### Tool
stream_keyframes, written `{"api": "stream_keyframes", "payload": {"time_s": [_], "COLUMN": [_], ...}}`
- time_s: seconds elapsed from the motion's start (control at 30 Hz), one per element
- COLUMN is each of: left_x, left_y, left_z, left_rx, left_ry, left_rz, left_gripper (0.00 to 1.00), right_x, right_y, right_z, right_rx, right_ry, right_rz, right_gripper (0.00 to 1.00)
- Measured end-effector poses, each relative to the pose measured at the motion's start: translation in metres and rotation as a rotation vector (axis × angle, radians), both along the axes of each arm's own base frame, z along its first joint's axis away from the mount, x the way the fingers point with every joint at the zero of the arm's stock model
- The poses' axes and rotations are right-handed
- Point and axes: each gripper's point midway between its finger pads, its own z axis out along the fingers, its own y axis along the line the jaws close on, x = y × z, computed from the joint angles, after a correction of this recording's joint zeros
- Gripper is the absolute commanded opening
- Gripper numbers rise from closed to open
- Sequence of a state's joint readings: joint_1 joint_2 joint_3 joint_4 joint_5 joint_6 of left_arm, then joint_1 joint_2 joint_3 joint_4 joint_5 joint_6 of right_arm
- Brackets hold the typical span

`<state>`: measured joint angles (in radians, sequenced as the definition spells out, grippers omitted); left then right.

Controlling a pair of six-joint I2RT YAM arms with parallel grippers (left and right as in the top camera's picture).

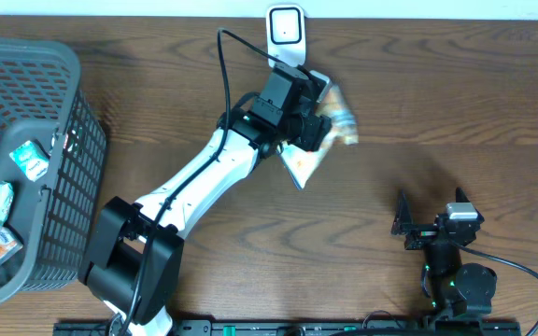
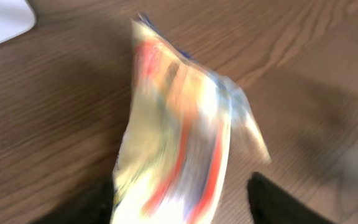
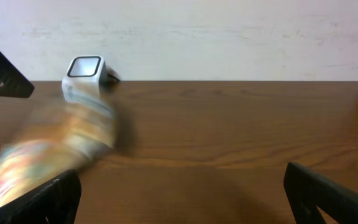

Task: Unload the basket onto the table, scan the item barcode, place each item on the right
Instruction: 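Lift the yellow bag out and drop it near the scanner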

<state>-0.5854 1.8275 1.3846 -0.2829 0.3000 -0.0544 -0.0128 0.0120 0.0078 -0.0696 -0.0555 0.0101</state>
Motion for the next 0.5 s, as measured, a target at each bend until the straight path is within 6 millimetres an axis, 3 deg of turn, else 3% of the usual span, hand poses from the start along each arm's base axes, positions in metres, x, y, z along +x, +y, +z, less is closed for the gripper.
{"api": "stream_keyframes", "payload": {"time_s": [0.3,0.4,0.5], "left_x": [-0.003,-0.003,-0.002], "left_y": [-0.004,0.001,0.019], "left_z": [0.015,0.046,0.095], "left_rx": [-0.018,-0.053,-0.097], "left_ry": [-0.034,-0.090,-0.185], "left_rz": [-0.015,-0.006,0.035], "left_gripper": [0.79,0.79,0.79], "right_x": [0.000,0.000,0.000], "right_y": [0.000,0.000,0.000], "right_z": [0.000,0.000,0.000], "right_rx": [0.000,0.000,0.000], "right_ry": [0.000,-0.001,0.000], "right_rz": [0.000,0.000,0.000], "right_gripper": [0.99,0.99,0.99]}}
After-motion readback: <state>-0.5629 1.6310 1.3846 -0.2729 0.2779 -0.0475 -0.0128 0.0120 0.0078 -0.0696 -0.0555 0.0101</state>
